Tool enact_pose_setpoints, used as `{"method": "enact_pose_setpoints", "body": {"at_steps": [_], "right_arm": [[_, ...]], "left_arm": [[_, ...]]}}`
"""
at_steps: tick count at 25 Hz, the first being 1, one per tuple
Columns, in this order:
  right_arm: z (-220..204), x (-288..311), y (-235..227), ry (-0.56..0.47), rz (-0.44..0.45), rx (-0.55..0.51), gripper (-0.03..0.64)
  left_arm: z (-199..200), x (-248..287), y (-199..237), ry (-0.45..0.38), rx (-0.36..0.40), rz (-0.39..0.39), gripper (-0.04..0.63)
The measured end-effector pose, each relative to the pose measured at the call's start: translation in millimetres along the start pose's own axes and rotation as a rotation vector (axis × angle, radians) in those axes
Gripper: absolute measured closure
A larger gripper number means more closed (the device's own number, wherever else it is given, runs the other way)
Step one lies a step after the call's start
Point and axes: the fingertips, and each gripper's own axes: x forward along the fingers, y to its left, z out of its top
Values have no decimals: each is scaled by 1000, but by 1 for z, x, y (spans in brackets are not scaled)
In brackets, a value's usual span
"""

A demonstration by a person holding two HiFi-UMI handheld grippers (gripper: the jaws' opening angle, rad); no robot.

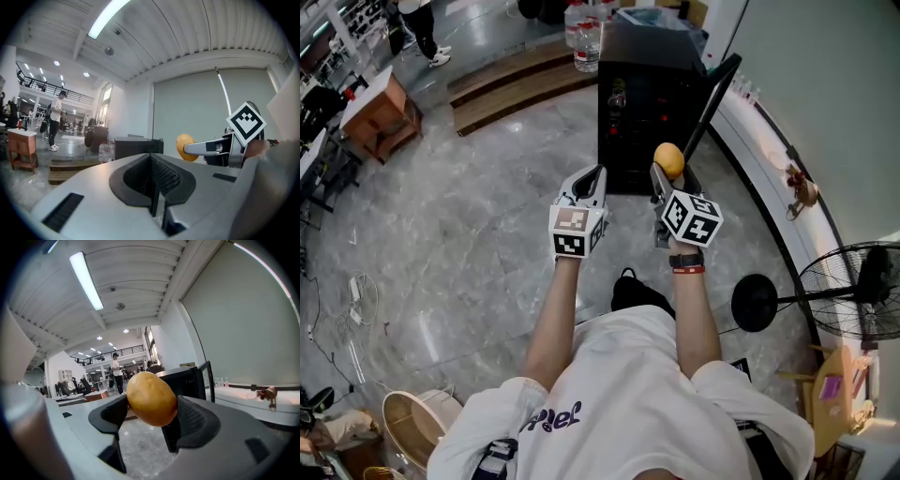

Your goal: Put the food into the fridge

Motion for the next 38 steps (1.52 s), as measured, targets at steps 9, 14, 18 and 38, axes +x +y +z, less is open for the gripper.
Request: {"method": "enact_pose_setpoints", "body": {"at_steps": [9,14,18,38], "right_arm": [[-4,59,-8,23,-13,-42,268],[5,100,-27,13,3,-61,268],[11,132,-41,19,4,-50,268],[-13,208,-79,43,46,-19,268]], "left_arm": [[-6,47,32,2,-1,16,578],[-7,96,47,-10,-15,29,578],[-1,130,57,-9,-23,31,578],[-48,210,81,58,-39,43,578]]}}
